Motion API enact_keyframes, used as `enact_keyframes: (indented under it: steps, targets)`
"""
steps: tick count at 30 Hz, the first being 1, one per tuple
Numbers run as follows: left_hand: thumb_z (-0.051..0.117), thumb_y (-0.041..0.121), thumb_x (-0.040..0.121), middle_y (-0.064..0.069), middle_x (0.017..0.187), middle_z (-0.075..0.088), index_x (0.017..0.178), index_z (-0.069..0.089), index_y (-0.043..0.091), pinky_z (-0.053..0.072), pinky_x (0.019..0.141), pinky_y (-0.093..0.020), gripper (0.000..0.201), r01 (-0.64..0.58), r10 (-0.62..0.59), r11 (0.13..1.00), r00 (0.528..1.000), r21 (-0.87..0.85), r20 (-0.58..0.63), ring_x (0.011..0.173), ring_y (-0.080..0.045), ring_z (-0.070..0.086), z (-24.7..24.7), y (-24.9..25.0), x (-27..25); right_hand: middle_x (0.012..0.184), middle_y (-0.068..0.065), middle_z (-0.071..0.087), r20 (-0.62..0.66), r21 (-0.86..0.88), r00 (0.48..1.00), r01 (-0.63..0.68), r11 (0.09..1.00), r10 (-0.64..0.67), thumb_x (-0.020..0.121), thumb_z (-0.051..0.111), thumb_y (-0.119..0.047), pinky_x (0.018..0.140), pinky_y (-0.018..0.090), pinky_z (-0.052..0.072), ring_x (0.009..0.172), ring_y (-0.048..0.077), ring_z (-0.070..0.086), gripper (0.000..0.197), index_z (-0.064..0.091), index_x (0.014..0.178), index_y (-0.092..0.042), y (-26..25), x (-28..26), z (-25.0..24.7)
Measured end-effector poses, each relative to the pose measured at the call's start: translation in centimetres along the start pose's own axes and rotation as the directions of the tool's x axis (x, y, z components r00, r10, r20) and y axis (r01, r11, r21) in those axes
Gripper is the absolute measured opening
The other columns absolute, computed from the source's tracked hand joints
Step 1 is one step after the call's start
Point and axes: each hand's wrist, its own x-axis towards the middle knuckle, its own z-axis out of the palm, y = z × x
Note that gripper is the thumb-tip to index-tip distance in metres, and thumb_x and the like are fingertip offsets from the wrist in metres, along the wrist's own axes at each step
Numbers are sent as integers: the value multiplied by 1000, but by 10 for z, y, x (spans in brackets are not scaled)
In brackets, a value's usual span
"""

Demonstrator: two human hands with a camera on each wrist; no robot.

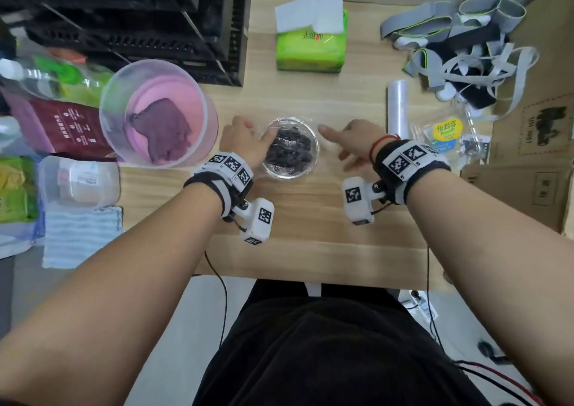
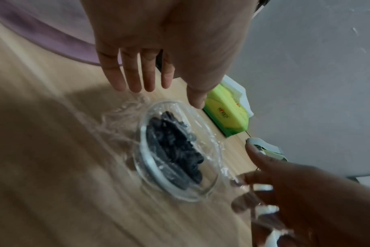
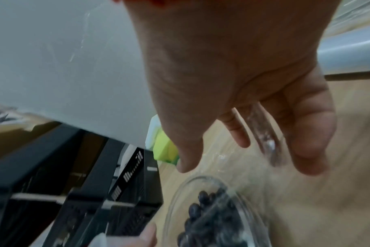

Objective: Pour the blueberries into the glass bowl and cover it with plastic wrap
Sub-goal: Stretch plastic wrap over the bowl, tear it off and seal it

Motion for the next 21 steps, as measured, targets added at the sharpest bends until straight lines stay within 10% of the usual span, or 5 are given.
enact_keyframes:
  steps: [5, 13, 17, 21]
  targets:
    - [64, 58, 87, -7, 132, 57, 135, 45, 15, 46, 99, -36, 67, -9, 9, 998, 1000, -67, 2, 116, -24, 58, 8, -18, -11, 96, 5, 67, -59, 41, 998, 20, 999, -18, 70, 73, -68, 54, 29, 52, 60, 15, 66, 76, 46, 117, -14, 1, 1, 17]
    - [72, 66, 77, -8, 150, 49, 149, 39, 9, 38, 111, -38, 98, 202, -163, 973, 940, -106, 299, 135, -28, 49, 7, -44, -15, 80, 7, 66, 73, 215, 995, -88, 973, 74, 69, 85, -43, 68, 41, 54, 66, 22, 55, 48, 68, 98, -10, 20, -1, 17]
    - [70, 64, 79, -7, 133, 63, 136, 59, 8, 43, 100, -33, 80, 229, -171, 967, 907, -112, 385, 120, -26, 59, 2, -52, -14, 52, -5, 64, 84, 350, 993, -110, 930, 86, 79, 79, -38, 63, 30, 46, 50, 16, 55, 26, 73, 86, -13, 22, -7, 11]
    - [65, 54, 90, -2, 115, 69, 116, 70, 10, 52, 79, -26, 52, 242, -139, 945, 905, -219, 401, 101, -24, 65, -1, -54, -14, 77, 5, 75, 141, 604, 990, -72, 793, -17, 94, 64, -17, 81, 37, 57, 73, 22, 72, 11, 64, 95, -7, 16, -8, 14]
